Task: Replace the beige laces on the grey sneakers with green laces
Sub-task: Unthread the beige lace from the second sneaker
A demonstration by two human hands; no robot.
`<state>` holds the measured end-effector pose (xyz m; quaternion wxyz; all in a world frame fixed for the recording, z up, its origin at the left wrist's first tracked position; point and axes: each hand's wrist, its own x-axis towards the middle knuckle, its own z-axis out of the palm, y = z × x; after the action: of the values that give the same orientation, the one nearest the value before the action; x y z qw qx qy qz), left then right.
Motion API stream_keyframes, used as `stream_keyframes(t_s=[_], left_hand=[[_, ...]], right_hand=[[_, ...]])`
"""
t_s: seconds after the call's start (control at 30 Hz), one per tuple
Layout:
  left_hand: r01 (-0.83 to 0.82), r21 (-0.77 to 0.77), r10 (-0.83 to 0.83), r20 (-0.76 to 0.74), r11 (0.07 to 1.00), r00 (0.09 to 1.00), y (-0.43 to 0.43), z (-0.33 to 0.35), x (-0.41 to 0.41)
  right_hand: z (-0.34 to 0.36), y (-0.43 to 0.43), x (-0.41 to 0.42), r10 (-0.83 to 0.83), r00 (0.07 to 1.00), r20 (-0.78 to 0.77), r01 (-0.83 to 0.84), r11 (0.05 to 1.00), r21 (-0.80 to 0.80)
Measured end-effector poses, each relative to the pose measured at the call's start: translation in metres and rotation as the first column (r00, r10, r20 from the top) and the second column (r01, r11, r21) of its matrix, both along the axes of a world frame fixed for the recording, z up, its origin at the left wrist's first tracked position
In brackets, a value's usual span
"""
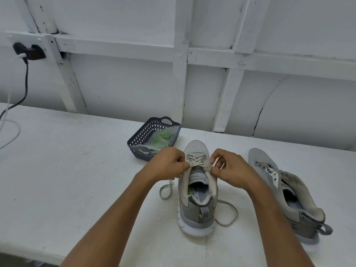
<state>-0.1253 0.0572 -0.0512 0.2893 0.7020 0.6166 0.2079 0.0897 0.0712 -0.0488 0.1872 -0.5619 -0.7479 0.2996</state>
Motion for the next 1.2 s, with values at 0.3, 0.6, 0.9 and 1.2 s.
stream_keyframes(t_s=[0.3, 0.6, 0.9, 1.2], left_hand=[[0.03, -0.079, -0.024, 0.077, 0.996, 0.997, 0.004, 0.003, 0.001], [0.003, -0.09, 0.009, 0.14, 0.996, 0.99, 0.003, -0.001, 0.003], [-0.042, -0.132, 0.065, 0.178, 0.99, 0.982, 0.002, -0.002, 0.008], [-0.128, -0.137, 0.152, 0.184, 0.982, 0.971, -0.004, 0.0, 0.011]], right_hand=[[-0.015, 0.001, -0.03, 0.099, 0.989, 0.11, -0.12, 0.971, 0.208], [-0.02, 0.001, -0.039, 0.031, 0.999, -0.014, -0.025, 0.945, 0.325], [-0.02, 0.006, -0.031, -0.188, 0.73, -0.657, 0.074, 0.978, -0.197], [-0.007, 0.008, -0.032, 0.15, 0.975, -0.164, -0.123, 0.979, 0.164]])
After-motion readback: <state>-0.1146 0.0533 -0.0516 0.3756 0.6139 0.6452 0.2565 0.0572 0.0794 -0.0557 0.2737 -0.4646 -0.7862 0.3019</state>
